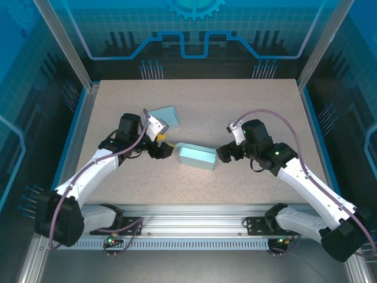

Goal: Fold the paper box

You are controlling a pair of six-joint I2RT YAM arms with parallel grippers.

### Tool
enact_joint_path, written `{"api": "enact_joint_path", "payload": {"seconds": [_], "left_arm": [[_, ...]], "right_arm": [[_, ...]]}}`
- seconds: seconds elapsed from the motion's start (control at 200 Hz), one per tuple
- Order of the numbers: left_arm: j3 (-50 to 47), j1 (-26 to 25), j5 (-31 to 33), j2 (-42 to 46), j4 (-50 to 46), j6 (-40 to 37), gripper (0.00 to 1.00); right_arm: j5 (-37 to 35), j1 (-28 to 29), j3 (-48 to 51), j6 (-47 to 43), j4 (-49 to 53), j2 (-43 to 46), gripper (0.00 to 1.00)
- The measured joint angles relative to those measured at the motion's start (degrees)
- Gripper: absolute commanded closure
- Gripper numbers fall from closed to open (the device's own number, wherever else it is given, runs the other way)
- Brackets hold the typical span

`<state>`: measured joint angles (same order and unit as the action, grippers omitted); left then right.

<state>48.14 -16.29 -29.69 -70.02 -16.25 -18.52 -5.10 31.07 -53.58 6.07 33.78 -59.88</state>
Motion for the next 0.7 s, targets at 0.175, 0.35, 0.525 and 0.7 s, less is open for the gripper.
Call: {"api": "enact_joint_path", "payload": {"seconds": [0.175, 0.35, 0.525, 0.7], "left_arm": [[1.6, -1.3, -0.7, -3.4, -2.0, -1.7, 0.3], [2.5, -1.8, -0.6, -5.0, -3.2, -2.7, 0.34], [3.3, -2.3, 0.1, -5.4, -3.3, -2.9, 0.42], [4.3, -3.8, 1.0, -7.0, -3.0, -3.4, 0.48]], "right_arm": [[2.3, 1.1, 0.0, 0.8, 0.1, -0.4, 0.01], [2.1, 2.9, -0.2, 2.9, 2.1, -1.5, 0.13], [0.2, 4.0, -1.6, 4.5, 5.1, -5.3, 0.24], [-1.5, 5.2, -4.1, 6.1, 6.8, -9.7, 0.36]]}}
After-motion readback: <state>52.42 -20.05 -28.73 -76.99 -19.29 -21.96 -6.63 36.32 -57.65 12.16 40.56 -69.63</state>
